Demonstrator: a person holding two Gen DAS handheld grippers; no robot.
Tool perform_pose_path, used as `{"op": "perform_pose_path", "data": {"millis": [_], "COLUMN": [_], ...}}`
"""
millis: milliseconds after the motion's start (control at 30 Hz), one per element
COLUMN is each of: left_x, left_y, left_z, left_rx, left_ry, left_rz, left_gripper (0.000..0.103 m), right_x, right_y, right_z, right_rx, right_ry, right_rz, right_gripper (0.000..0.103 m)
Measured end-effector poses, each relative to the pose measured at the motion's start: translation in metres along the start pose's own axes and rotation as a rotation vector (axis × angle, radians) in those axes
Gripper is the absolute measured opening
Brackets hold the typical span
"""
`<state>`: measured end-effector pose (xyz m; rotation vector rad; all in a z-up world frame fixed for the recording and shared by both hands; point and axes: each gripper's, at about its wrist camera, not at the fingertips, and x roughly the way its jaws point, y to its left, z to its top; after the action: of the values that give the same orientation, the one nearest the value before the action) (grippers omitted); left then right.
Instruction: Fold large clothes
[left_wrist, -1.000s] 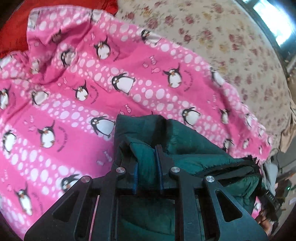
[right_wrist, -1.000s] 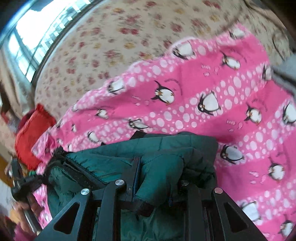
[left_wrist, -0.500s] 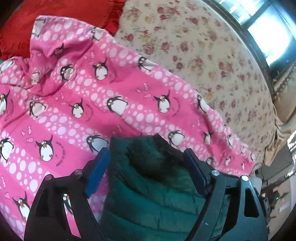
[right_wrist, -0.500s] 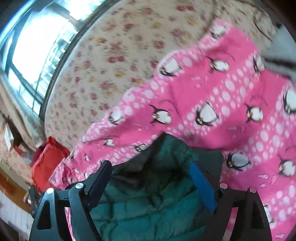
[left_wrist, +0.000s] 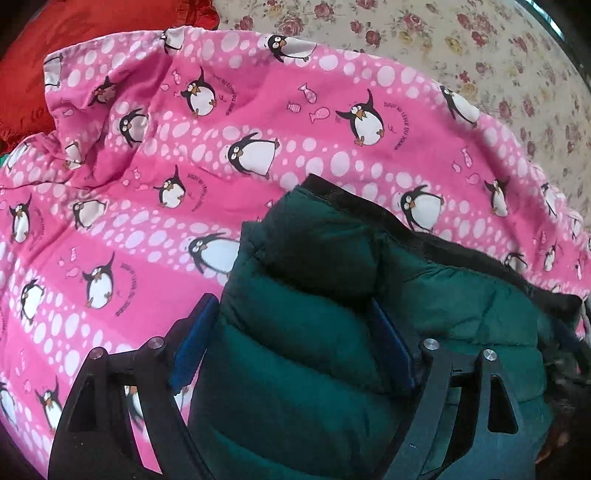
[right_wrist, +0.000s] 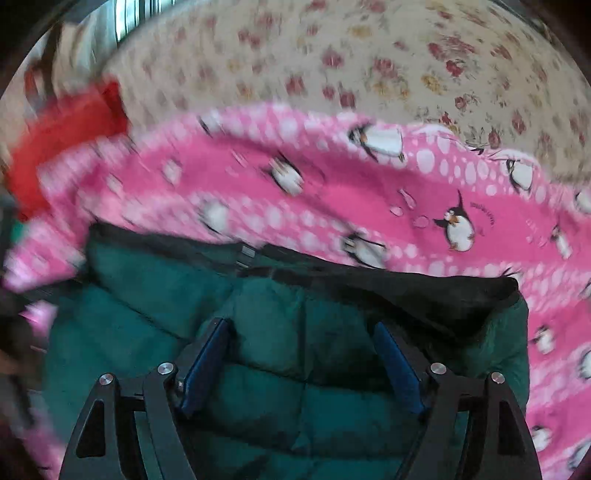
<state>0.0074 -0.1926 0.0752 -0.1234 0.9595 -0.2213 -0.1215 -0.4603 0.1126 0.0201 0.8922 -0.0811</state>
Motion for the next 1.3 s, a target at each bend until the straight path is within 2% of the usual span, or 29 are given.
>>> {"op": "perform_pose_path", "data": {"millis": [67, 233, 367, 433, 467, 567, 633, 700, 767, 900, 1033, 1200, 1267, 1300], "left_x": [0.006, 0.017, 0.019, 0.02, 0.021, 0.021, 0.022, 0.025, 0.026, 0.027, 0.027, 0.025, 0.025, 0.026], "left_y": [-0.002, -0.008, -0.008, -0.009, -0.009, -0.009, -0.008, -0.006, -0.005, -0.004, -0.006, -0.007, -0.004, -0.004], "left_z": [0.001, -0.002, -0.004, -0.003, -0.003, -0.004, -0.005, -0.005, -0.005, -0.006, -0.007, -0.01, -0.01, -0.01], "left_rx": [0.011, 0.025, 0.022, 0.02, 0.019, 0.016, 0.008, 0.0, -0.006, -0.009, -0.004, -0.006, -0.008, -0.008], "left_ry": [0.001, -0.005, -0.011, -0.009, -0.009, -0.016, -0.017, -0.015, -0.019, -0.034, -0.049, -0.055, -0.055, -0.055], "left_rz": [-0.01, 0.001, 0.006, 0.006, 0.006, 0.01, 0.01, -0.005, -0.012, -0.013, -0.004, -0.006, -0.006, -0.006], "left_gripper": [0.084, 0.084, 0.085, 0.085, 0.085, 0.088, 0.09, 0.09, 0.091, 0.091, 0.091, 0.091, 0.092, 0.092], "right_x": [0.022, 0.037, 0.02, -0.002, -0.012, -0.029, -0.018, 0.002, 0.022, 0.033, 0.04, 0.034, 0.014, 0.003], "right_y": [-0.01, -0.029, -0.033, -0.039, -0.043, -0.06, -0.073, -0.084, -0.088, -0.085, -0.086, -0.091, -0.086, -0.085], "right_z": [-0.009, -0.024, -0.02, -0.016, -0.016, -0.016, -0.016, -0.022, -0.028, -0.037, -0.039, -0.042, -0.038, -0.036], "right_rx": [0.051, 0.162, 0.183, 0.215, 0.22, 0.213, 0.206, 0.226, 0.261, 0.274, 0.283, 0.291, 0.299, 0.307], "right_ry": [0.029, -0.003, 0.009, -0.044, -0.075, -0.137, -0.084, -0.009, 0.038, -0.009, -0.001, -0.001, -0.003, -0.031], "right_rz": [-0.003, 0.043, 0.082, 0.128, 0.123, 0.015, -0.07, -0.104, -0.085, -0.097, -0.086, -0.073, -0.084, -0.066], "right_gripper": [0.079, 0.079, 0.079, 0.078, 0.078, 0.078, 0.078, 0.078, 0.079, 0.083, 0.083, 0.083, 0.083, 0.083]}}
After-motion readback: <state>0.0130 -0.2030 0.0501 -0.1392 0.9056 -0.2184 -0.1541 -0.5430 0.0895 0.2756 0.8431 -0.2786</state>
